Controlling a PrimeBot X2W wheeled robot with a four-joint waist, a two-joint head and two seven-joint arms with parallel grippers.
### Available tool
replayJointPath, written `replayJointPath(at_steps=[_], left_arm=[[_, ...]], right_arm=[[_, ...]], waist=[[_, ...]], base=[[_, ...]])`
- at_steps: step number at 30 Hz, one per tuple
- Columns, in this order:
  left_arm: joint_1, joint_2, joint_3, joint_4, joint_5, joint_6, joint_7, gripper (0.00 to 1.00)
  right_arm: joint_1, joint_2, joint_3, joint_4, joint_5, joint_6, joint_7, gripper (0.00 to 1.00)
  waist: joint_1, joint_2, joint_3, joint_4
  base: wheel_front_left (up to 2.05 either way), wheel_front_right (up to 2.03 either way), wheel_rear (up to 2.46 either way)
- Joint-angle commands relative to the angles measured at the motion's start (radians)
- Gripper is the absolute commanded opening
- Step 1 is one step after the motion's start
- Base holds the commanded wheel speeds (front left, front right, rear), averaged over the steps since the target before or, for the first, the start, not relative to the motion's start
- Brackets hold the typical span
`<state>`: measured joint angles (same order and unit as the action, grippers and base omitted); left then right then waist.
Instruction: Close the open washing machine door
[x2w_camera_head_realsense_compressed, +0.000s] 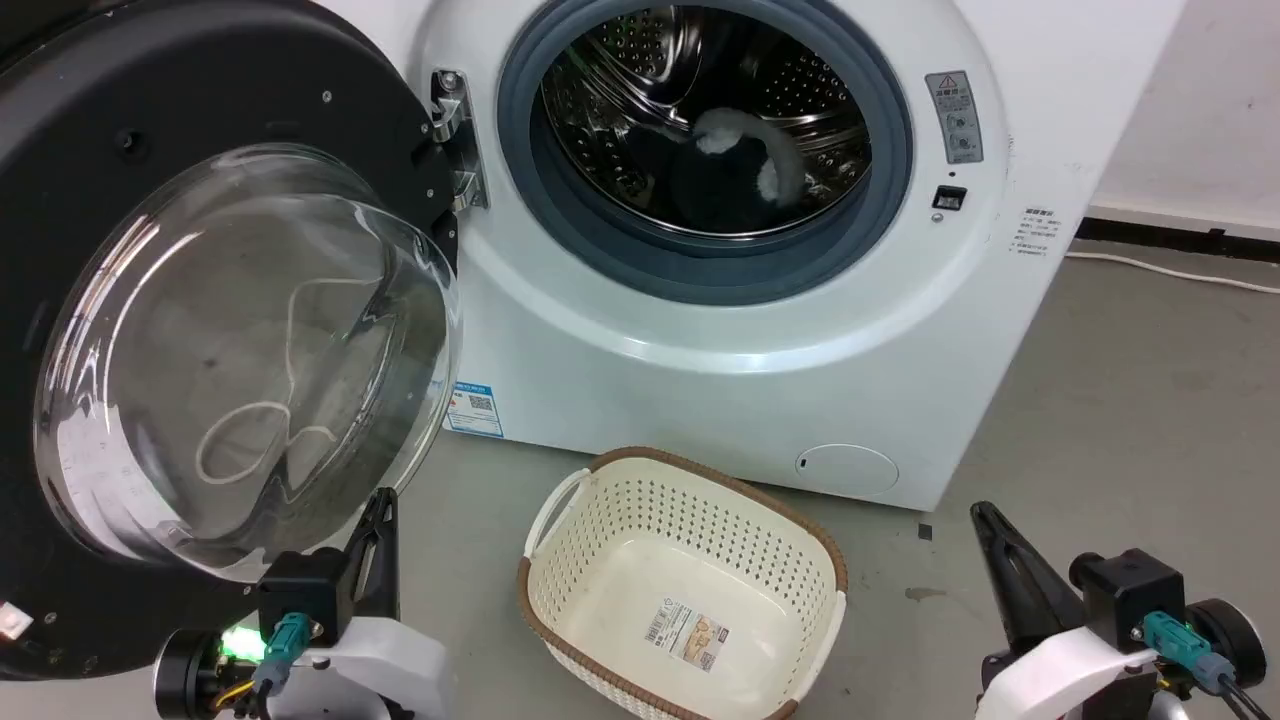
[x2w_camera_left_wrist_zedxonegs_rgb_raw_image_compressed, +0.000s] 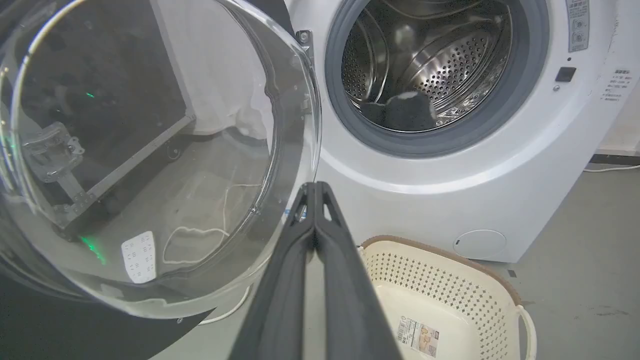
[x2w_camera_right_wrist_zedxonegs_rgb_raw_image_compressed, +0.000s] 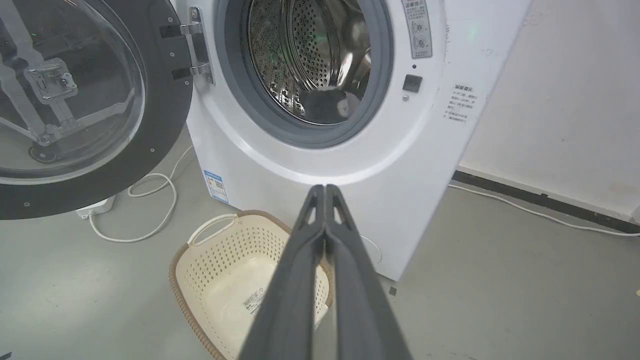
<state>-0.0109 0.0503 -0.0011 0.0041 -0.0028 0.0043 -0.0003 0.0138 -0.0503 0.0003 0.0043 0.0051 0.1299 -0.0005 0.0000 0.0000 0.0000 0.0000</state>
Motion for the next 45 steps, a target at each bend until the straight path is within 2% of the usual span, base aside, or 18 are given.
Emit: replayJointPath(at_steps=[1, 45], left_arm=[[0.011, 0.0, 0.001, -0.004, 0.003, -0.004, 0.0, 0.0], [0.011, 0.0, 0.001, -0.004, 0.003, -0.004, 0.0, 0.0]], right_arm=[[-0.014, 0.0, 0.0, -0.004, -0.005, 0.001, 0.0, 0.0], [-0.014, 0.0, 0.0, -0.004, -0.005, 0.001, 0.0, 0.0]], waist=[[0.0, 0.0, 0.0, 0.0], [0.0, 0.0, 0.0, 0.0]], base=[[0.0, 0.0, 0.0], [0.0, 0.0, 0.0]])
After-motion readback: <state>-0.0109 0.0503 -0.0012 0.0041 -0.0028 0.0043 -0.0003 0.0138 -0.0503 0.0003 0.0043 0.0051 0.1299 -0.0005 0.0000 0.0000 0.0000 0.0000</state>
